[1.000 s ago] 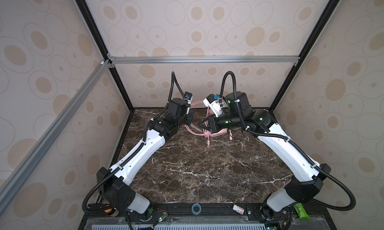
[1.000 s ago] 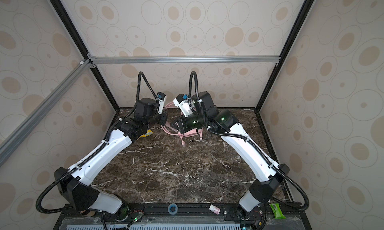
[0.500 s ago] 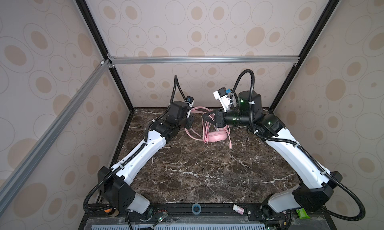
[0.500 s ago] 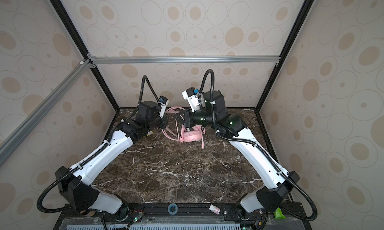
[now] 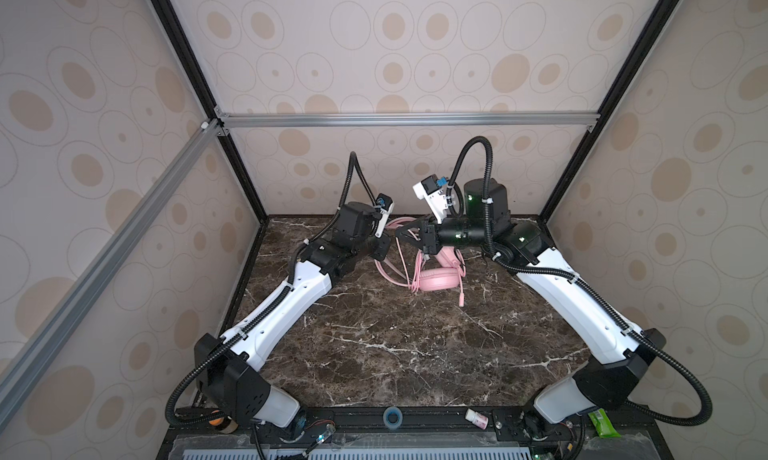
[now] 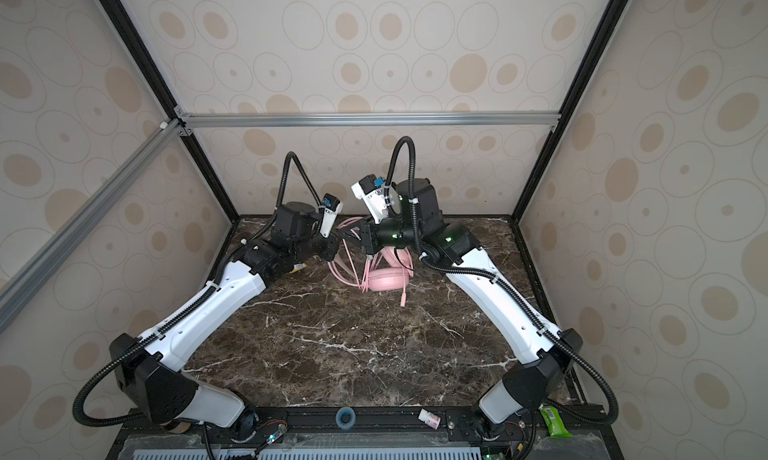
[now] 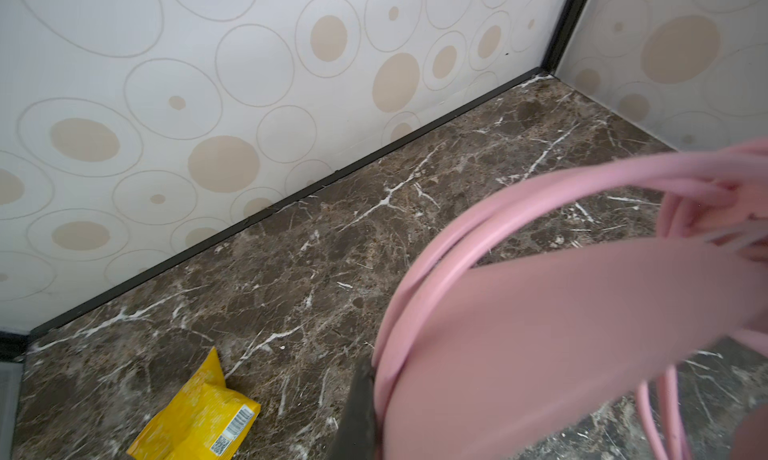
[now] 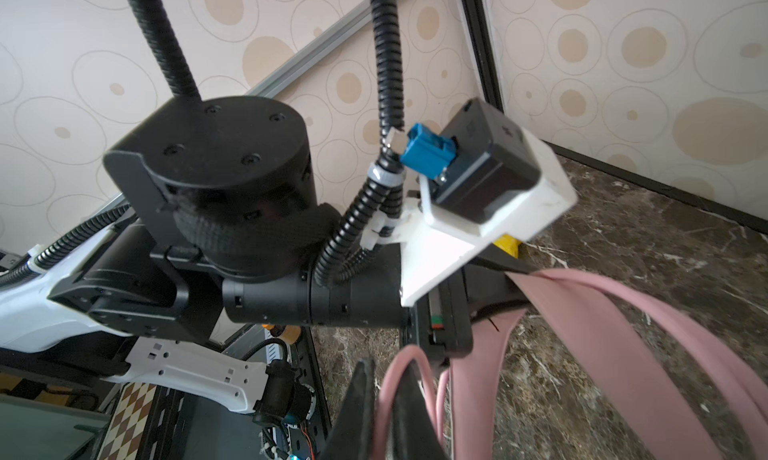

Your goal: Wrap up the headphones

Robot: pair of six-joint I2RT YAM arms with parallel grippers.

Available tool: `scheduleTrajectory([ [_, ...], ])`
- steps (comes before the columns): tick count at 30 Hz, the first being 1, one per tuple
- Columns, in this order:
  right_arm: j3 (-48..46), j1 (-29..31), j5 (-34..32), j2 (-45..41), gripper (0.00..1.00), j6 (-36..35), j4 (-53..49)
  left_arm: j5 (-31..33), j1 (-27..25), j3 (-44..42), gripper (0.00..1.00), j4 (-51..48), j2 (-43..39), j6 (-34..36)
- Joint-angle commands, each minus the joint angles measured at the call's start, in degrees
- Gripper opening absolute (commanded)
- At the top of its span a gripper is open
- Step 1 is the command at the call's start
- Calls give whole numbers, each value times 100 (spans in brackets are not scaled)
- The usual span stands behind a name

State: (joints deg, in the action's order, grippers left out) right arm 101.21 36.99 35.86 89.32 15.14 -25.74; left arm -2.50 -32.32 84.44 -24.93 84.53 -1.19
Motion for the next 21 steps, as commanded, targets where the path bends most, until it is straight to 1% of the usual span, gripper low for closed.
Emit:
scheduleTrajectory([
  [1,91,-16,416,37,0,-554,531,-745,-30,216,0,241,-208,-48],
  [3,92,-49,435,33,0,-922,500,-902,-29,206,0,230,-251,-39],
  [5,88,-124,601,50,0,-1133,587,-1125,-29,224,0,229,-275,-13],
  [9,85,-282,972,111,0,-1247,893,-1385,-30,234,0,235,-348,11],
  [15,33,-371,1093,155,0,-1663,914,-1706,-30,287,0,253,-448,61],
  [21,62,-404,1246,189,0,-1793,1167,-1933,-30,453,0,47,-419,145],
])
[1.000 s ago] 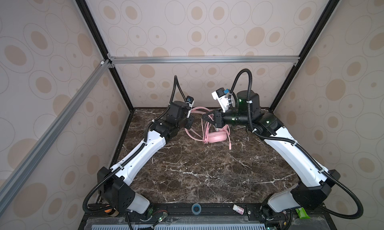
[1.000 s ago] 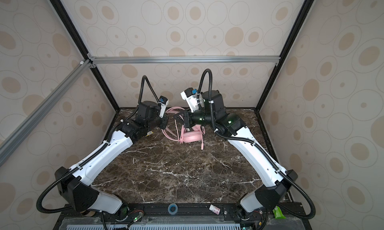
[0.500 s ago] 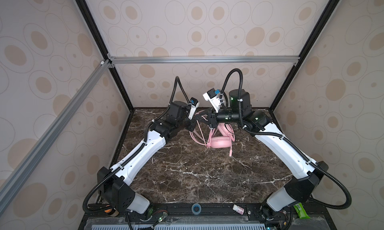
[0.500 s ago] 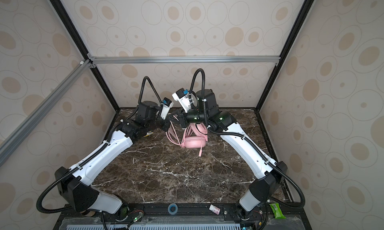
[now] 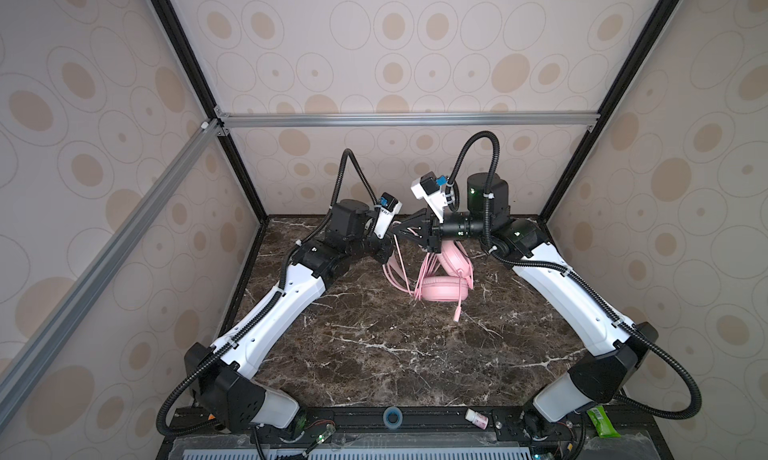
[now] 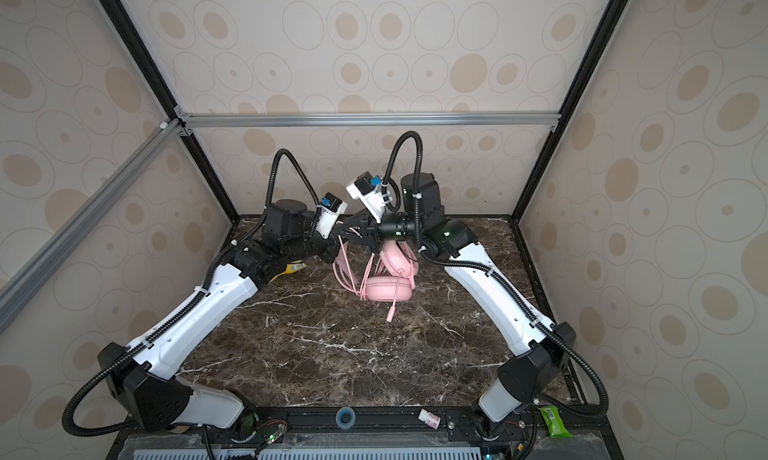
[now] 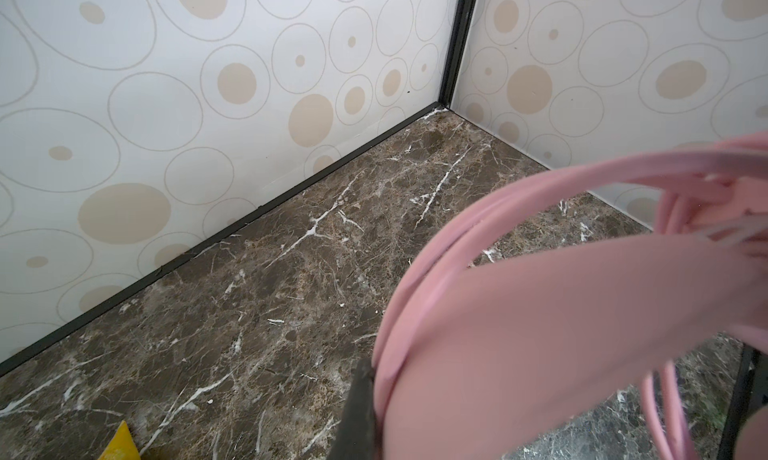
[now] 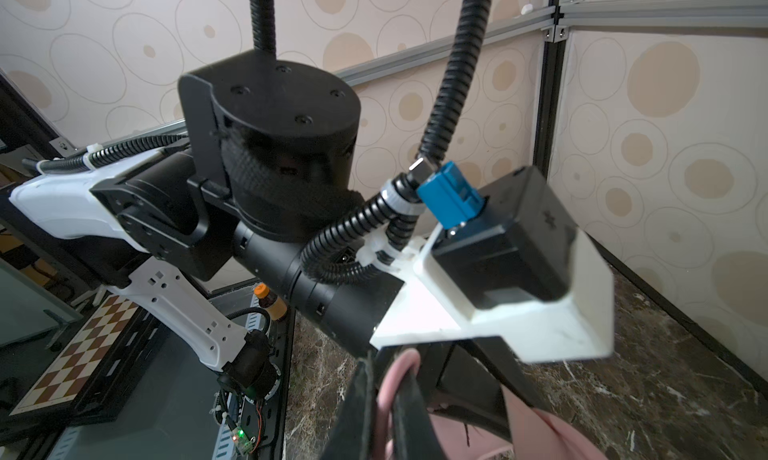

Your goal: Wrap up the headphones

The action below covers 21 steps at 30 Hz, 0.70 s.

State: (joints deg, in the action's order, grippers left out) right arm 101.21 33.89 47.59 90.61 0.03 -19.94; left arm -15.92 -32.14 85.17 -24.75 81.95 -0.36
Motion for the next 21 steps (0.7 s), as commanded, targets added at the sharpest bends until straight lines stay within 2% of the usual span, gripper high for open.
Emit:
scheduleTrajectory([
  [1,79,-93,106,77,1,-293,588,-633,-48,387,0,31,-160,71],
  [5,178,-94,229,150,1,-386,533,-630,-54,431,0,-99,-113,105],
  [8,216,-103,94,138,2,-739,168,-661,-52,457,0,-144,-137,132],
  [16,174,-260,5,30,10,-1390,-329,-813,-52,590,0,-360,-249,185],
  [21,208,-357,-134,-13,21,-1624,-495,-849,-40,645,0,-424,-259,194],
])
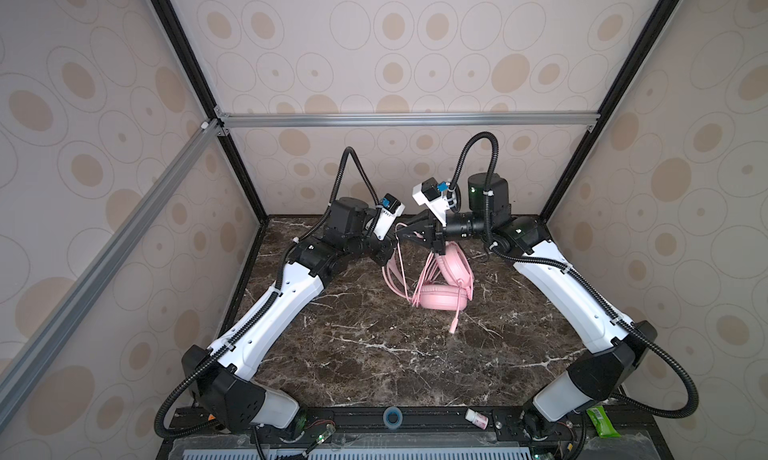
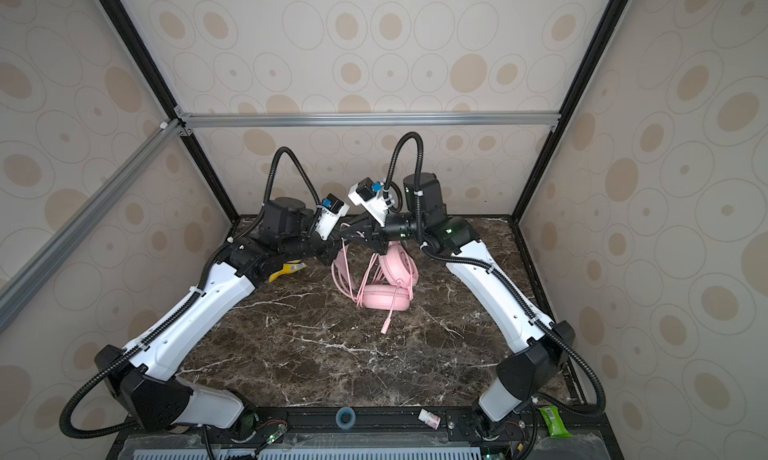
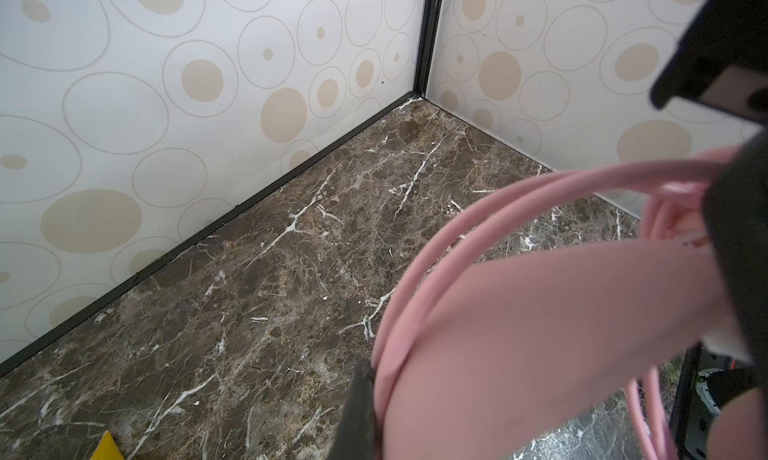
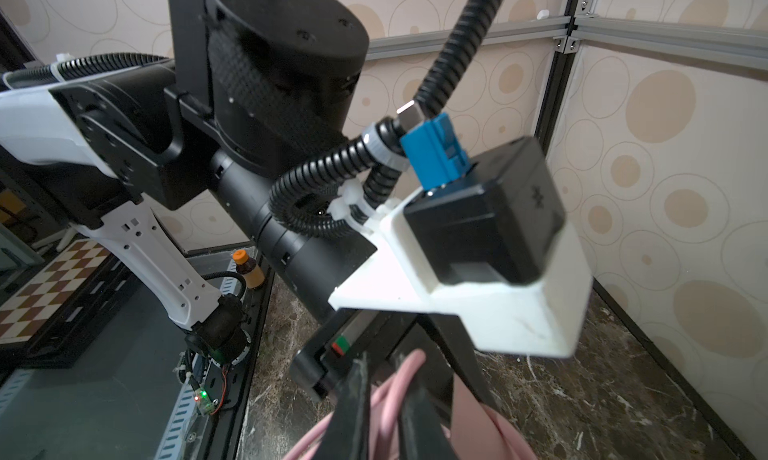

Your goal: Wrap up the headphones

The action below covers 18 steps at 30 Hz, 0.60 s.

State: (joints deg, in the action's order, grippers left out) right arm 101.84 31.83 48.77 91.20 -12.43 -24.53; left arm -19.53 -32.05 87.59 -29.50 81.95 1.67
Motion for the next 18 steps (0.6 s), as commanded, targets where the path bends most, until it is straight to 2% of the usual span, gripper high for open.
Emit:
scheduleTrajectory([
  [1,128,-173,-262,-89,24,-398,-28,-495,-44,415,0,48,-259,-16],
  [5,55,-241,-360,-157,34,-489,-93,-523,-14,508,0,38,-247,-74],
  [12,-229,-299,-439,-409,33,-467,37,-451,40,652,0,-38,-155,-154],
  [16,-346,-329,-538,-550,36,-299,104,-43,39,741,0,-210,-41,-149],
  [18,-437,-399,-640,-635,37,83,316,343,34,764,0,-297,2,-136],
])
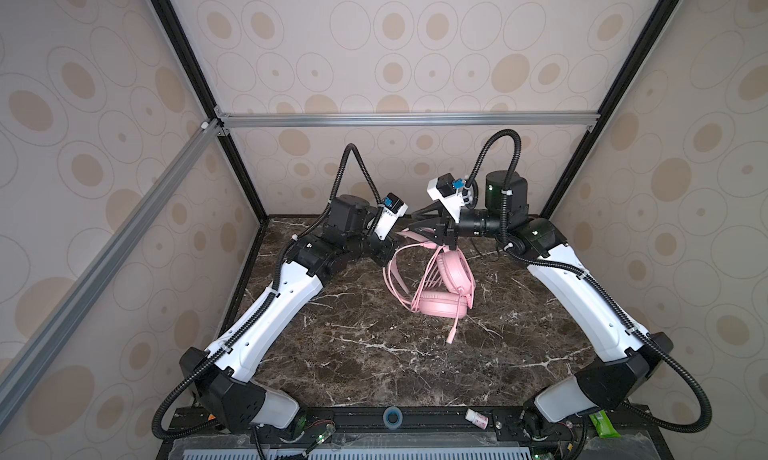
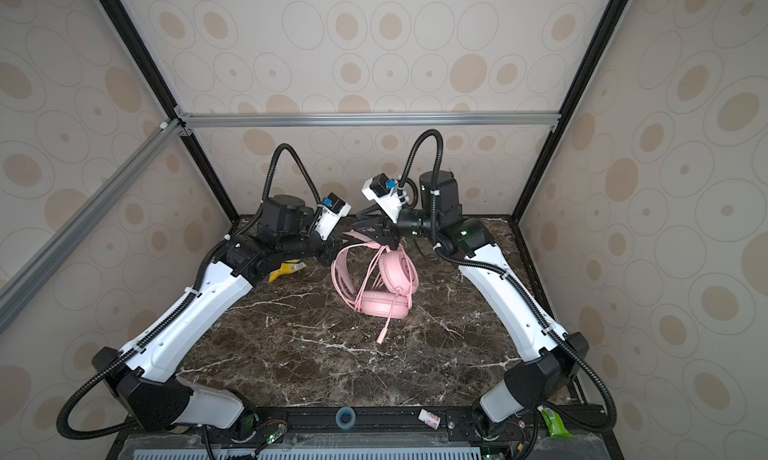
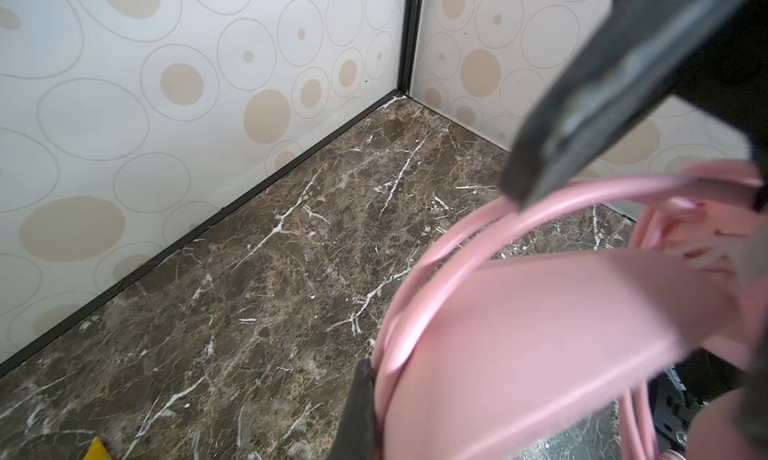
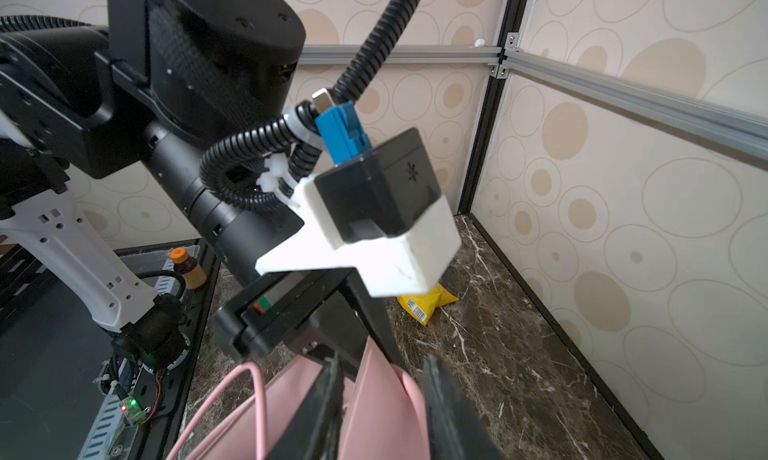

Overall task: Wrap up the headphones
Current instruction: 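Open the right gripper to release the cable and draw it back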

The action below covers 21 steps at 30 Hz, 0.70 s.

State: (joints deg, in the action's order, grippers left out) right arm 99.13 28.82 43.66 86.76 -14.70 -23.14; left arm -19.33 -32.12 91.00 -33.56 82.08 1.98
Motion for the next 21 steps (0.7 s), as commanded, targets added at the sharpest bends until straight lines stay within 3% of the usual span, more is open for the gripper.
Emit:
scheduleTrajectory([
  [1,-232,-146,-160,-241,38,523,325,425,40,429,0,58,6,-133],
  [4,-297,-246,-238,-377,41,923,528,623,45,478,0,-23,57,-127],
  [10,65,-295,-894,-489,41,652,-129,716,44,539,0,-72,158,-158],
  [15,-626,-997,-726,-834,52,1934,631,611,50,539,0,-31,194,-193],
  [21,-1448,-1614,-957,-1187,57,2450,963,431,49,501,0,24,212,-258],
])
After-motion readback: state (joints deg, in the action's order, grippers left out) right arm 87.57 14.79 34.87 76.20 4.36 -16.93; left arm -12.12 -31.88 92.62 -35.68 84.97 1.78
